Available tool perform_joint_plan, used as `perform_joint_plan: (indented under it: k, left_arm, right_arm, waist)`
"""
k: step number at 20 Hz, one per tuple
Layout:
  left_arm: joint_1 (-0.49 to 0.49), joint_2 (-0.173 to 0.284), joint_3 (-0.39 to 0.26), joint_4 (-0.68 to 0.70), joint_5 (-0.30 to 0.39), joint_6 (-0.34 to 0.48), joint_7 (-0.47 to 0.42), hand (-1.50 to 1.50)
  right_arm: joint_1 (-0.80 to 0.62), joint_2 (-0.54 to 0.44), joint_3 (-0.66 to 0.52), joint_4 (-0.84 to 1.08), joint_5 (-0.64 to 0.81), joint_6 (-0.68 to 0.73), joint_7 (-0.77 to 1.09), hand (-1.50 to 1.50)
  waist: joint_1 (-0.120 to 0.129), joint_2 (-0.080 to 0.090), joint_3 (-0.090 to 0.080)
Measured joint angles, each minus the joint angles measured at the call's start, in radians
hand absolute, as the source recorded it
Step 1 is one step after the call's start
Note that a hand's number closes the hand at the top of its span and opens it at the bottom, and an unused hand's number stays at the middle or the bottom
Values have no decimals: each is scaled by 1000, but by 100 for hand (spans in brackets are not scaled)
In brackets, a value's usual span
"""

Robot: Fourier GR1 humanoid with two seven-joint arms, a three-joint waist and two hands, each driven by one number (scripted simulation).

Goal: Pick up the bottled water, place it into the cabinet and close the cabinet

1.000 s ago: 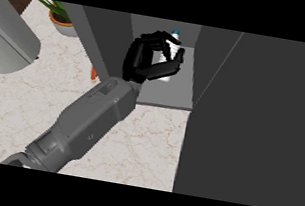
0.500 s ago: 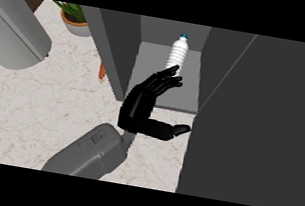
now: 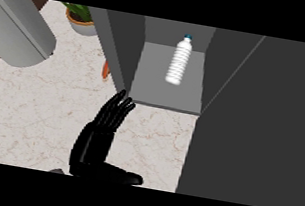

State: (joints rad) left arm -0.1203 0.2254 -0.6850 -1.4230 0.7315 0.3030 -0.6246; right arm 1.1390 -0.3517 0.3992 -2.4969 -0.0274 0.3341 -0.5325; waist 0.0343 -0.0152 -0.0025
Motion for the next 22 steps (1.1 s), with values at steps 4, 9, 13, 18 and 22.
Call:
perform_joint_plan:
  k: [4,9,13,18,22]
  left_arm:
    - [116,102,0,-100,4,-52,-37,-150]
    - [230,234,28,-189,16,-135,-87,-150]
    - [316,332,73,-246,34,-189,-127,-150]
    - [422,450,141,-287,74,-292,-190,-150]
    - [489,531,190,-307,102,-376,-229,-150]
  right_arm:
    - [-52,-86,13,3,27,60,1,150]
    - [-130,-183,37,0,52,117,27,150]
    - [-202,-201,102,-3,64,116,81,150]
    - [-279,-183,188,-6,70,81,176,150]
    - [-349,-157,220,-7,67,40,251,150]
  waist:
    - [13,-3,-2]
    - [21,-5,-4]
    - [24,-2,-6]
    - [32,6,-7]
    - [46,15,-8]
